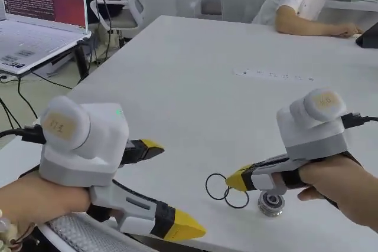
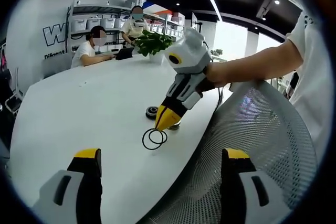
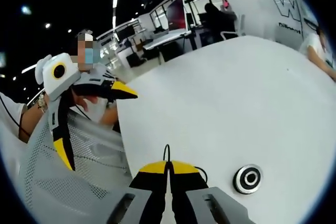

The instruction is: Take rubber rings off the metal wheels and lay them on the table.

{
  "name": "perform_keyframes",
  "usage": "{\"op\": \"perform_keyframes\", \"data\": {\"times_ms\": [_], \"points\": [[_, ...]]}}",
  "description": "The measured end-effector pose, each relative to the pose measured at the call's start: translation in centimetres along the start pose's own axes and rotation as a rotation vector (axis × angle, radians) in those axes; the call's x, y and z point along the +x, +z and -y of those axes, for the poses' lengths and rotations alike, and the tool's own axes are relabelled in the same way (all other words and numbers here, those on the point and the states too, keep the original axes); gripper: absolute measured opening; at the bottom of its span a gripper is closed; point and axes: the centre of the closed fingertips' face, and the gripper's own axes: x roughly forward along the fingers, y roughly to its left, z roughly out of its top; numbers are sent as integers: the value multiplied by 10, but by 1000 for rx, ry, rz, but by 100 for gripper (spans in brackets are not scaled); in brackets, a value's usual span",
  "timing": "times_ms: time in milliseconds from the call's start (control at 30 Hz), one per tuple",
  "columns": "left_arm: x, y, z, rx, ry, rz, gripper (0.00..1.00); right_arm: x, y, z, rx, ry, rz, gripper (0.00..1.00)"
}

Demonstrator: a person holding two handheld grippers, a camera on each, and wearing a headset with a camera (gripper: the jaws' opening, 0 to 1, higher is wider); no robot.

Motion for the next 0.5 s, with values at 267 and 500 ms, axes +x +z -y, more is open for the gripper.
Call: {"op": "perform_keyframes", "data": {"times_ms": [267, 500], "points": [[0, -1, 0, -9, 1, -1, 93, 7, -8, 9, 45, -8, -8, 0], [1, -2, 0, -3, 0, -9, 93, 10, -9, 12, 59, -18, -7, 0]]}}
